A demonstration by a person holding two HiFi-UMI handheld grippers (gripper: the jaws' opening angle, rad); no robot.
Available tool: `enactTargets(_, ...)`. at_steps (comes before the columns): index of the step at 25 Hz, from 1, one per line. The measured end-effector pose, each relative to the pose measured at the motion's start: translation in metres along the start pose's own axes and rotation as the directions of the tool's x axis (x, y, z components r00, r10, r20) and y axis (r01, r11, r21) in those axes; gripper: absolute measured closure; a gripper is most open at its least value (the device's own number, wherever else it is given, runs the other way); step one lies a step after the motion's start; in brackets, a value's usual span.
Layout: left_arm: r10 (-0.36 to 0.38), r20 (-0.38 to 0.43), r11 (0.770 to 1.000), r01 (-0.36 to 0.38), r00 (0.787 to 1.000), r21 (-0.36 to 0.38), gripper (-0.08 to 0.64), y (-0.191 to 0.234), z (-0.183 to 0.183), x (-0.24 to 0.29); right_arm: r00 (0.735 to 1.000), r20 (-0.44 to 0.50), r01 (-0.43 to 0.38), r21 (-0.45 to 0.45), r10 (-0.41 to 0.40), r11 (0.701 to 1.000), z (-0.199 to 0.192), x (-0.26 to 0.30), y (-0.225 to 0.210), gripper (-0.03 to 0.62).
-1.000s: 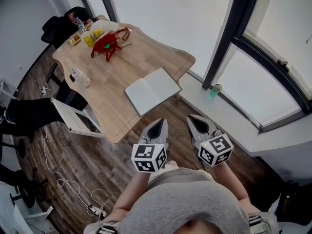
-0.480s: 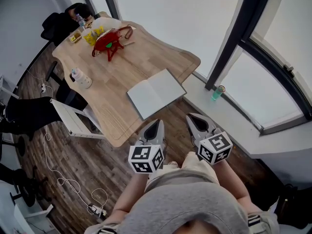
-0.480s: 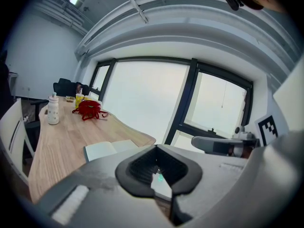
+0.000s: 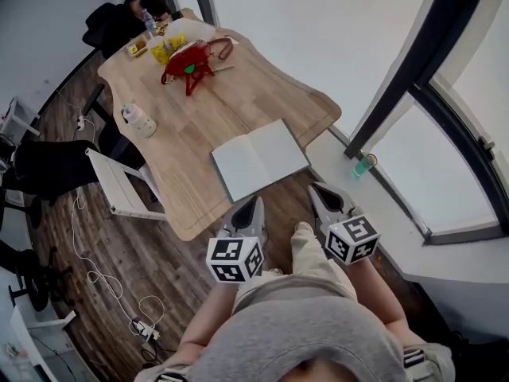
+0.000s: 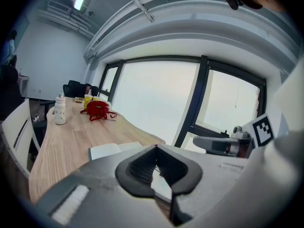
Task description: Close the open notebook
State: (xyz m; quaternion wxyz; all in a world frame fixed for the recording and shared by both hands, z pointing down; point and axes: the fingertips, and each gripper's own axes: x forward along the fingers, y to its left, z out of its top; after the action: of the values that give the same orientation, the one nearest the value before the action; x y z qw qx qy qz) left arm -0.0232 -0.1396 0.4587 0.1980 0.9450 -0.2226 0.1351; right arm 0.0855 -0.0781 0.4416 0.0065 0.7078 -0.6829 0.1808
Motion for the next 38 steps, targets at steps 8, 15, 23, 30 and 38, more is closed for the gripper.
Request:
enactTargets(8,0.108,0.032,0.993,-0.107,0.994,-0.046,0.555,-0.002,0.018,0.041,0.993,-0.058,-0.102,-0.021,0.101,0.995,0.011,0.031,-0.047,0.591)
enactTargets(15,0.202,0.059,0.976,-0.196,0.978,-0.096,0.555,-0.002,0.026,0.068,0.978,-0.105,-0.190,-0.065,0.182,0.980,0.018,0.058,-0.078,0.591)
enactTargets(23,0.290,0.082,0.950,-0.276,0.954,-0.148,0.555,-0.001,0.025,0.088,0.952,-0.166,-0.276,-0.092,0.258,0.957,0.007,0.080,-0.099,0.591)
enactTargets(30,0.358,0.061,0.922,-0.342,0.932,-0.184,0.555,0.005,0.010,0.090,0.934,-0.224,-0.307,-0.103,0.278,0.946,-0.019,0.095,-0.115,0.591)
enactTargets(38,0.413,0.036,0.893,-0.397,0.910,-0.214,0.555,0.009,-0.006,0.089,0.897,-0.322,-0.350,-0.101,0.302,0.931,-0.066,0.118,-0.131,0.591)
